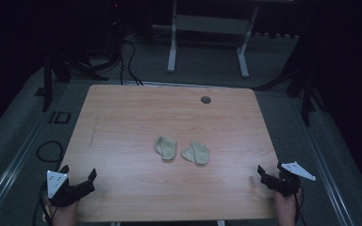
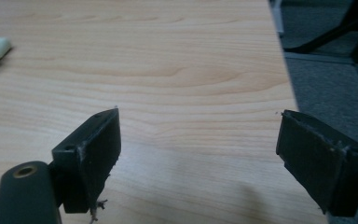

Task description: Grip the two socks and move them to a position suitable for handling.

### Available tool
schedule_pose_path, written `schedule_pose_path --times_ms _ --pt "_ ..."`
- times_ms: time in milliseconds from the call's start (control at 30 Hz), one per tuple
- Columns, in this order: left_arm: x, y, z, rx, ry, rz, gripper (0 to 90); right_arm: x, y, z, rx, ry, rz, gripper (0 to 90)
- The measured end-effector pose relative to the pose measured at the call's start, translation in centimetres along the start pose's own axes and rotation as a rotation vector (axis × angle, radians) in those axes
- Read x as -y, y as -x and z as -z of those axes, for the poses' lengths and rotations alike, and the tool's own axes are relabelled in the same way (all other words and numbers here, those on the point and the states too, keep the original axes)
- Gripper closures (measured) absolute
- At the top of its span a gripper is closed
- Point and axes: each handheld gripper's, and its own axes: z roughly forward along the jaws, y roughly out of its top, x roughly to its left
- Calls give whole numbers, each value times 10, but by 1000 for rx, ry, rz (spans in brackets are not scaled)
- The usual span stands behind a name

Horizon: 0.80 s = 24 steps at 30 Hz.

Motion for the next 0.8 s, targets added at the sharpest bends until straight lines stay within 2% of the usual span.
schedule_pose_path --times_ms 100,200,300,367,467,533,600,667,733,800 --pt "-1 0 -1 12 2 -14 17 0 0 -2 -52 -12 23 142" --pt "-2 -1 -2 2 1 -30 17 -2 1 -3 -99 -12 14 142" --pt "-2 -1 -2 11 0 -27 17 -3 1 -5 -106 -44 31 141" --pt "-2 2 -4 40 7 -32 17 -6 0 -6 -141 -79 67 142" --pt "-4 5 -3 92 32 -31 17 -9 0 -8 -177 -80 66 141" --pt "-4 7 -3 103 49 -39 17 -11 0 -9 -191 -84 70 141" --pt "-4 9 -3 110 51 -37 17 -15 -3 -14 -207 -102 107 141" --pt "-3 10 -5 99 32 -45 17 -17 -6 -17 -221 -120 111 140" --pt "-2 11 -7 96 25 -41 17 -19 -11 -20 -256 -127 132 139" --pt "-3 12 -7 119 29 -16 17 -21 -16 -22 -294 -133 168 139"
